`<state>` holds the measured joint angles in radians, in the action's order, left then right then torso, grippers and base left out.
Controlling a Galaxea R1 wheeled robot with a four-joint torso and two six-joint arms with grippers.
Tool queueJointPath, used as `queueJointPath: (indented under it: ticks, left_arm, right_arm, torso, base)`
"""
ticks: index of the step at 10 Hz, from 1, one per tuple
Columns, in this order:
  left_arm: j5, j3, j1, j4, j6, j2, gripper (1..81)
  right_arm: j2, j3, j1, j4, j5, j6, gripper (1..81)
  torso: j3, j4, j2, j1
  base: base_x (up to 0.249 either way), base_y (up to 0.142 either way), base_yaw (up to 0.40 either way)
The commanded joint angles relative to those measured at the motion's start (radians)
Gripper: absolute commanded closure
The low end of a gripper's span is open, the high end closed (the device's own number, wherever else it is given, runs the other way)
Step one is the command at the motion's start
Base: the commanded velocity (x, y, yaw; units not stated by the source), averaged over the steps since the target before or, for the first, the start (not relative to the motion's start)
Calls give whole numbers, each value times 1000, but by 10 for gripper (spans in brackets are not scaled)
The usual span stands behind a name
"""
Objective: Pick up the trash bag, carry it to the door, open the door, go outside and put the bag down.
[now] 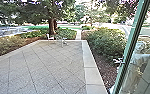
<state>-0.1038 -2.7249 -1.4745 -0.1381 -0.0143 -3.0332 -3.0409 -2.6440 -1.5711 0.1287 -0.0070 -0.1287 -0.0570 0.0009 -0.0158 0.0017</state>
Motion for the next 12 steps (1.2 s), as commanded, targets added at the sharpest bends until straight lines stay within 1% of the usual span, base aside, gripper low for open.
queueJointPath:
  ticks: [1,12]
  left_arm:
    - [-54,2,49,-6,-3,0,811]
    - [-54,2,49,-6,-3,0,811]
  right_arm:
    - [-8,13,39,8,-54,9,10]
    - [-9,12,39,8,-57,11,10]
  torso:
    - [0,0,0,0]
    - [0,0,0,0]
  base:
    - [114,0,0]
    - [125,0,0]
